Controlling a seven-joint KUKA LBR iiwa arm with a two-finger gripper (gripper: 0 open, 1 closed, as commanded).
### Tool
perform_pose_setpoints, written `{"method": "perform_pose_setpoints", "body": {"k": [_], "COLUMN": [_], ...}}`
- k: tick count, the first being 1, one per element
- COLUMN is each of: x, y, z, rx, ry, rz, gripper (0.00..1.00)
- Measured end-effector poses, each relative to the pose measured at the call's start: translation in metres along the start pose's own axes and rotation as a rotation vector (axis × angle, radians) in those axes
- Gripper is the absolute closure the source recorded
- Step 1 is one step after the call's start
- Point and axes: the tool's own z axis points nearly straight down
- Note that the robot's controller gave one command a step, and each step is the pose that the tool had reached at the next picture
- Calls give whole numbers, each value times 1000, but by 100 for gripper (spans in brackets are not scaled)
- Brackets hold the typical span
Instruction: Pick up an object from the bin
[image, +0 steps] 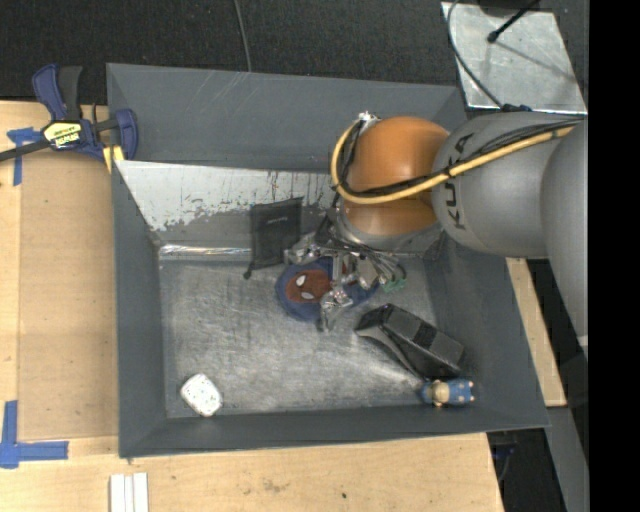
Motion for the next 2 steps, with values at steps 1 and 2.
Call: {"method": "perform_pose_setpoints", "body": {"k": [1,2], "x": [6,5], "y": [-5,-6], "z": [-4,-6], "rx": [3,3], "ry": [-4,-7], "rz": [-130,-128], "gripper": [0,100]}}
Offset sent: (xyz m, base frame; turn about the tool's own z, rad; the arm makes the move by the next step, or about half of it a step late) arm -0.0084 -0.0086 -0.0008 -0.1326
